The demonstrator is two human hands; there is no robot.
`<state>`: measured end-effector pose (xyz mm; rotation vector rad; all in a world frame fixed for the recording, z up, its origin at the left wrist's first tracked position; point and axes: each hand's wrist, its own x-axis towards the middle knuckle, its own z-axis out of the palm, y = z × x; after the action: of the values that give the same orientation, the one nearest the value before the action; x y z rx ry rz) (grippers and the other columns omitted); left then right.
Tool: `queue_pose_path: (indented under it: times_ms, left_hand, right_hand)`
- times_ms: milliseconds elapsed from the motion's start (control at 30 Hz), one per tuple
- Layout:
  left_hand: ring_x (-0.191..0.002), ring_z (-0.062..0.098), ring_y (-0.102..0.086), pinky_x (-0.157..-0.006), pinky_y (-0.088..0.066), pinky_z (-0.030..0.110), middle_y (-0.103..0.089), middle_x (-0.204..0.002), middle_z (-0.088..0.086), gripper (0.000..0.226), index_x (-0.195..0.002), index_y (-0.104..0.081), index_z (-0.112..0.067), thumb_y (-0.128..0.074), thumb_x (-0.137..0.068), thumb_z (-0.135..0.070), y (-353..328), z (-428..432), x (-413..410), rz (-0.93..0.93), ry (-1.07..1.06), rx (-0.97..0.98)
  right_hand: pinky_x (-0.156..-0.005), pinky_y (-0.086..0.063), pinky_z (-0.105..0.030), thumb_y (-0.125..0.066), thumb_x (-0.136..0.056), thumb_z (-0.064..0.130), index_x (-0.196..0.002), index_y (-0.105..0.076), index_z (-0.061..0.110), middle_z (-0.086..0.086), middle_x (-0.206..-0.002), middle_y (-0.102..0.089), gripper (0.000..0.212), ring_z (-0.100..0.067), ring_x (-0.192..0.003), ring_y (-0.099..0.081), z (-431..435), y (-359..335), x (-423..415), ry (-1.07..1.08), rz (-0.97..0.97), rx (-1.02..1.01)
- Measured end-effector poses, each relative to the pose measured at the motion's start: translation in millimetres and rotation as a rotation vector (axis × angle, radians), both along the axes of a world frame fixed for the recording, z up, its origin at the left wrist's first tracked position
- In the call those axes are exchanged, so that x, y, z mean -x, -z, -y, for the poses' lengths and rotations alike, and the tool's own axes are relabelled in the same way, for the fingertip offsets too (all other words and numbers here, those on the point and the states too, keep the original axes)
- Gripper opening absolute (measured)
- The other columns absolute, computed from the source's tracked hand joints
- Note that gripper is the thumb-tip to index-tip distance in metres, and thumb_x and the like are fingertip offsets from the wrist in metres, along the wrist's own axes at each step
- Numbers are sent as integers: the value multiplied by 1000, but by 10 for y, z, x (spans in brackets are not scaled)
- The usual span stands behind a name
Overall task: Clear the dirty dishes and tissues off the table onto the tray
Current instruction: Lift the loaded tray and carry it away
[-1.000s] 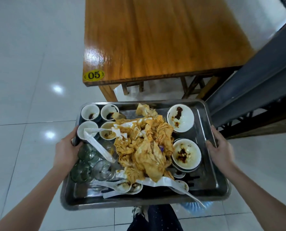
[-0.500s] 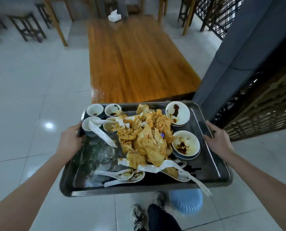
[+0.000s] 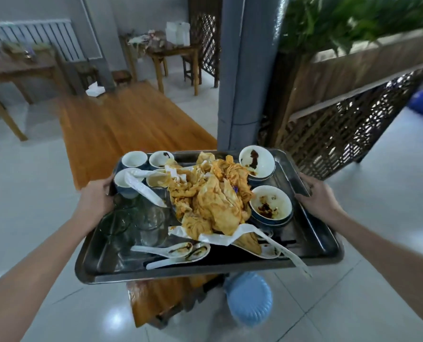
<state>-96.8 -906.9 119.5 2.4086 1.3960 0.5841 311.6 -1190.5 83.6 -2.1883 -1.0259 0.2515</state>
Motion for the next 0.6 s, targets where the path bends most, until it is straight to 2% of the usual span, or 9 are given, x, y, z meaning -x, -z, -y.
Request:
queue_pose_path:
  times_ms: [67, 167, 267, 333, 467, 567, 600]
  left_hand:
    - [-93, 47, -63, -76, -46, 43, -67, -103, 29, 44, -128, -61, -8, -65, -84, -2, -36, 76, -294, -16, 25, 25]
    - [-89, 43, -65, -74, -46, 41, -68, -99, 26, 36, -122, -64, -4, -60, -86, 0, -76, 290, -782, -6, 100, 36]
    - [-86, 40, -66, -69, -42, 35, -69, -95, 24, 36, -118, -66, -4, -64, -83, 1, -106, 629, -1287, -5, 210, 3]
    - [-85, 39, -65, -68, -40, 34, -70, -93, 23, 36, -116, -67, -4, -67, -80, 1, -125, 874, -1639, 9, 286, -4]
    - [-82, 37, -66, -66, -41, 34, -70, -87, 21, 21, -100, -71, -2, -66, -80, 2, -126, 1371, -2292, 55, 360, 42]
    - [-86, 36, -65, -69, -37, 31, -70, -89, 21, 25, -101, -72, -3, -70, -77, 0, -158, 1703, -2762, 109, 408, 94]
    - [-88, 36, -65, -69, -36, 31, -70, -89, 20, 28, -103, -72, -4, -72, -75, -2, -174, 1802, -2925, 116, 429, 100]
  right_hand:
    - [-95, -37, -25, -71, -76, 5, -134, -51, 35, 8, -111, -62, 68, -15, -106, -56, 319, -77, -115, 59, -2, -12]
    - [-94, -37, -25, -71, -78, 6, -135, -51, 31, -4, -119, -65, 65, -24, -110, -60, 859, -125, -332, 182, -10, 14]
    - [-86, -38, -22, -72, -77, 4, -132, -56, 26, -7, -107, -69, 61, -20, -96, -63, 1447, -206, -591, 292, 0, 19]
    - [-82, -37, -19, -72, -76, 2, -130, -58, 19, -10, -106, -70, 59, -16, -87, -60, 1857, -286, -758, 350, 49, 36]
    - [-78, -39, -23, -72, -74, -1, -128, -59, 14, -15, -99, -71, 57, -15, -78, -55, 2628, -423, -1093, 432, 82, 49]
    - [-79, -38, -23, -74, -72, 0, -129, -59, 15, -10, -78, -67, 60, -20, -75, -58, 3106, -483, -1270, 525, 76, 69]
    - [-80, -37, -23, -74, -71, -1, -128, -59, 13, -11, -77, -66, 60, -25, -78, -61, 3251, -500, -1325, 554, 78, 64]
